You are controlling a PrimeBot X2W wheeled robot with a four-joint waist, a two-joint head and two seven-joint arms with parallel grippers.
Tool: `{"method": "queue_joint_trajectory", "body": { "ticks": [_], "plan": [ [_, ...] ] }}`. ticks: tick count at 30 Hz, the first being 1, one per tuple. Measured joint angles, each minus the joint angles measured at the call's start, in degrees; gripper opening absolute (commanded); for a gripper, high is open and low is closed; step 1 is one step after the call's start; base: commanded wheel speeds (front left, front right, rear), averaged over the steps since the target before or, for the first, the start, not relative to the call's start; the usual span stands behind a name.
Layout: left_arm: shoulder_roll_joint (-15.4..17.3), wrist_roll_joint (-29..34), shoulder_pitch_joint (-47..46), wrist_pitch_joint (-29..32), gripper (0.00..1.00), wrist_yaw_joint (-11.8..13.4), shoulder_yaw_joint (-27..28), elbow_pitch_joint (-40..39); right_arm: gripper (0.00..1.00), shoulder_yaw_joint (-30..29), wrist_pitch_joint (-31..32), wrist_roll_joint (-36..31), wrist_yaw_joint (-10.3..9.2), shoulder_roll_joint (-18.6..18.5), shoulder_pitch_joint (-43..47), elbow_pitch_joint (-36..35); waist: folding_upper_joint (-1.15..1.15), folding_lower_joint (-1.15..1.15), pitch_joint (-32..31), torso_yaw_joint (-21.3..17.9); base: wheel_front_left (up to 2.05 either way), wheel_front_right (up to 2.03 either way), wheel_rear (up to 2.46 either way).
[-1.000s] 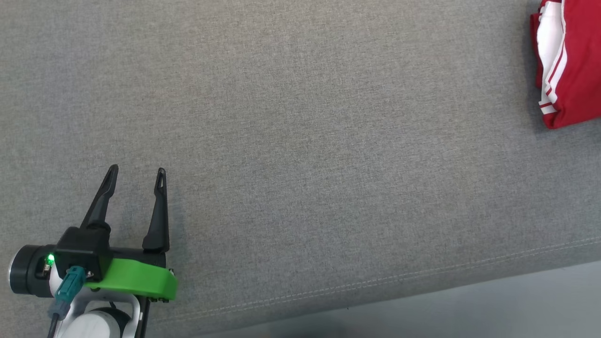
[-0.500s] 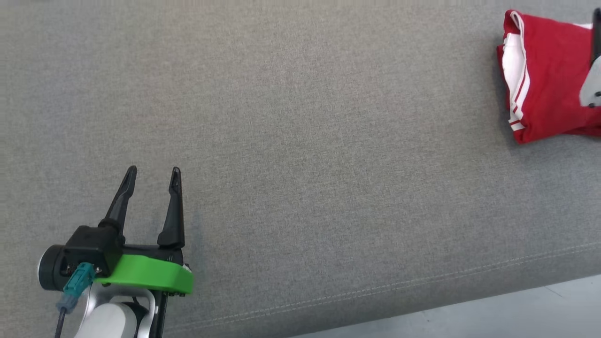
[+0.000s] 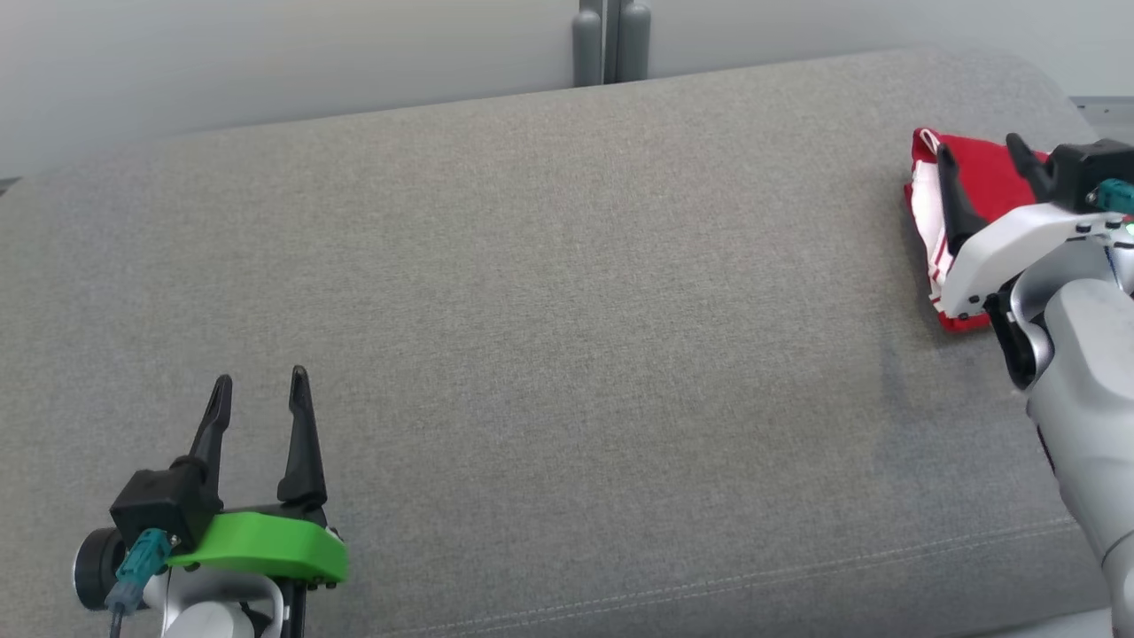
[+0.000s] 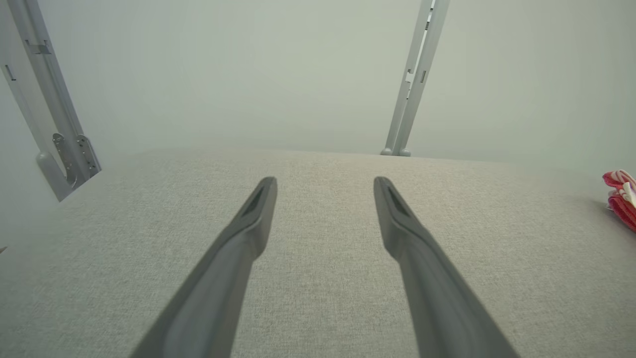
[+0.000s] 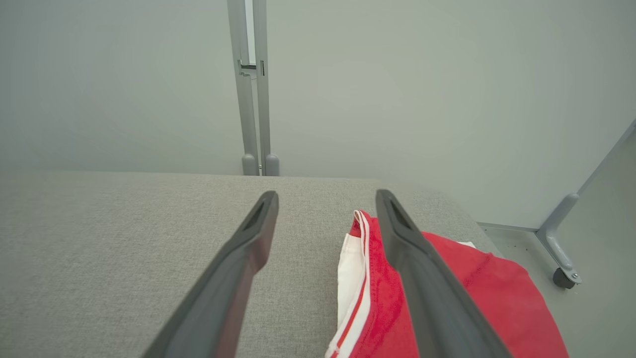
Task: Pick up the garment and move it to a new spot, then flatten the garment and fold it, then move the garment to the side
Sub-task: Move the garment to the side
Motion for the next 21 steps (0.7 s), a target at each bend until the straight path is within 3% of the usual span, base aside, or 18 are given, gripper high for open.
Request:
{"method": "queue_joint_trajectory", "body": {
  "ticks": [7, 17, 21],
  "plan": [
    [0.0, -0.6, 2.9, -0.7, 1.0, 0.7, 1.5, 2.2, 1.0, -3.2, 0.0, 0.5, 0.0, 2.7, 10.0, -11.7, 0.0, 0.0, -3.1, 2.7, 0.0, 0.0, 0.0],
    [-0.6, -0.9, 6.4, -1.3, 1.0, 0.2, 2.2, 2.6, 1.0, -11.3, 0.0, -6.6, 0.0, 12.6, 24.6, -26.8, 0.0, 0.0, -5.8, 5.3, 0.0, 0.0, 0.0],
    [-0.9, -0.8, 7.2, -1.3, 1.0, 0.2, 2.5, 2.5, 1.0, -12.7, 1.0, -8.3, 0.0, 15.0, 30.5, -31.9, 0.0, 0.0, -6.4, 5.7, 0.0, 0.0, 0.0]
  ]
}}
